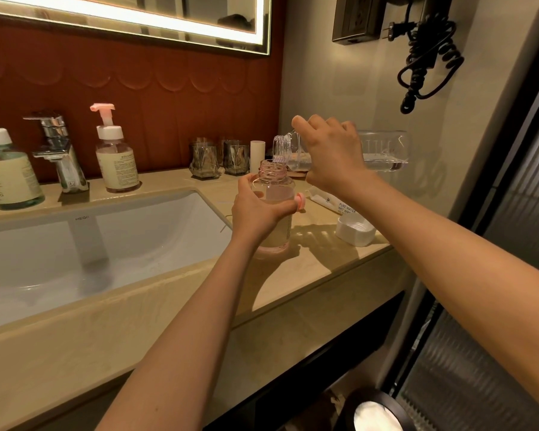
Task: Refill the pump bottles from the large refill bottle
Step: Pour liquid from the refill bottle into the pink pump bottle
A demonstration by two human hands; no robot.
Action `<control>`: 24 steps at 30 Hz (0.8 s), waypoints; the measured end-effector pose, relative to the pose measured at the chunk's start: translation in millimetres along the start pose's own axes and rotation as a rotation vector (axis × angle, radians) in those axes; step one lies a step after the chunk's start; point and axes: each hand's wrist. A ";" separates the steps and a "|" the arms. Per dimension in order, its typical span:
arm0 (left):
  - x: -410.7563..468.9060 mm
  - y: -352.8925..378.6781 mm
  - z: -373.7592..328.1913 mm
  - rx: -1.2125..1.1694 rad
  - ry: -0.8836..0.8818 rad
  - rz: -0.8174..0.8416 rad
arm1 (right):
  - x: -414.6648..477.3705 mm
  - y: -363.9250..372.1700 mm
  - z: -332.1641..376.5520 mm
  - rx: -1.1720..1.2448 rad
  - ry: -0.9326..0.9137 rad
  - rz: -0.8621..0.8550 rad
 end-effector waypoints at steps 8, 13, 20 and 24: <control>0.5 0.0 0.7 0.007 0.004 -0.002 | -0.2 -0.7 0.1 -0.005 -0.001 -0.007; 0.8 0.4 1.2 0.008 0.002 -0.003 | 0.2 0.1 0.1 -0.012 -0.001 -0.008; 0.0 0.0 0.4 0.010 0.002 -0.002 | 0.2 -0.1 0.1 -0.013 0.000 -0.005; 0.0 0.7 -0.2 0.011 0.000 -0.004 | 0.4 0.1 0.2 -0.013 0.000 -0.004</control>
Point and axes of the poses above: each hand's wrist, its own x-axis towards the middle knuckle, its own y-axis out of the palm, z = x × y
